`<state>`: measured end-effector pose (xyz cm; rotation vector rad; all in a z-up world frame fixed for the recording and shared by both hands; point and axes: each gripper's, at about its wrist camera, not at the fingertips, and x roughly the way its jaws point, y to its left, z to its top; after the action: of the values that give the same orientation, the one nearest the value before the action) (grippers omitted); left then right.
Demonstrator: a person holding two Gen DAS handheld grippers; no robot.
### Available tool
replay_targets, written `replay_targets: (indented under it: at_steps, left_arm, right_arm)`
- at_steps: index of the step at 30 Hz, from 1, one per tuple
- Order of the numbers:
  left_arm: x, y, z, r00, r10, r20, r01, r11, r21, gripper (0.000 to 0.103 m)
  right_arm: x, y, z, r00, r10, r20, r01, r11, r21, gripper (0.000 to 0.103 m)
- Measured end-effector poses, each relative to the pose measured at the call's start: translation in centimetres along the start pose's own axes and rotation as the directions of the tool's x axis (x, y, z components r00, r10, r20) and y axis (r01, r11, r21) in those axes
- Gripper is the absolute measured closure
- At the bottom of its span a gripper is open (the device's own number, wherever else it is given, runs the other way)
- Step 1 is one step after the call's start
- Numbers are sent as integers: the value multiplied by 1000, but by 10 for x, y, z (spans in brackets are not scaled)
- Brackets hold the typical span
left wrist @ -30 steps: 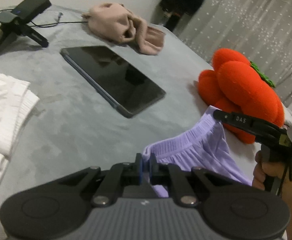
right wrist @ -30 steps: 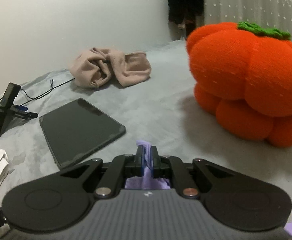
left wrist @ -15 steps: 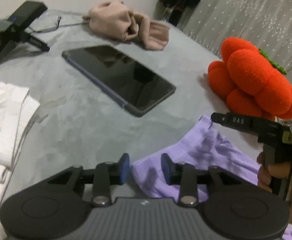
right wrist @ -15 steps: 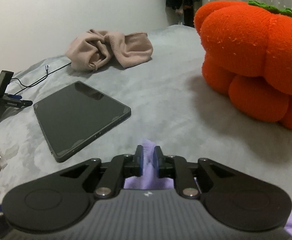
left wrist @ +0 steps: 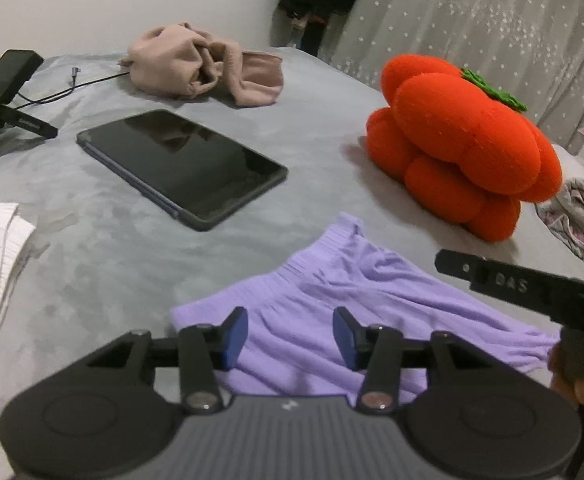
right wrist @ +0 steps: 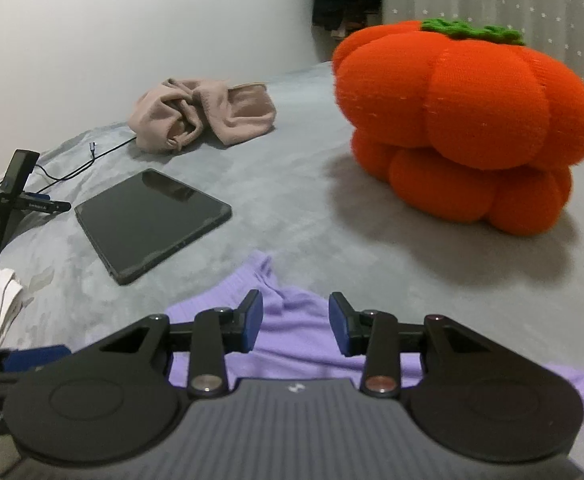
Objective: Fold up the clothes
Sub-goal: 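Open both grippers and release the lavender garment onto the bed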
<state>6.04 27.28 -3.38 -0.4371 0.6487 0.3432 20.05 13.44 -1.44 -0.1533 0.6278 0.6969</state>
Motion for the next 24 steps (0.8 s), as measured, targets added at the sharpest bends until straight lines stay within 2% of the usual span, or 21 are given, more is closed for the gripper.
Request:
replay_targets:
  at_steps: [12,18,20,24]
  left_arm:
    - [-7,-53,-24,1000,-7,-16,8,992,124,55]
    - [-13,-79,-37,999,-44,-26,47,984,173,55]
    - [-15,-89,-41,997,-65,-32,70,979,189,54]
    - [-19,-111,-50,993,-112,-40,118,970,214,45]
  right_arm:
    - [-65,-35,-35,999,-50,9,50,998,25,62]
    - [-100,-58,-56,996,-91,19,90,995,53,62]
    - [-112,-67,-63,994,-105,21,103,992,71,62]
    - [-137,-87,-80,989,-143,21,140,984,112,62]
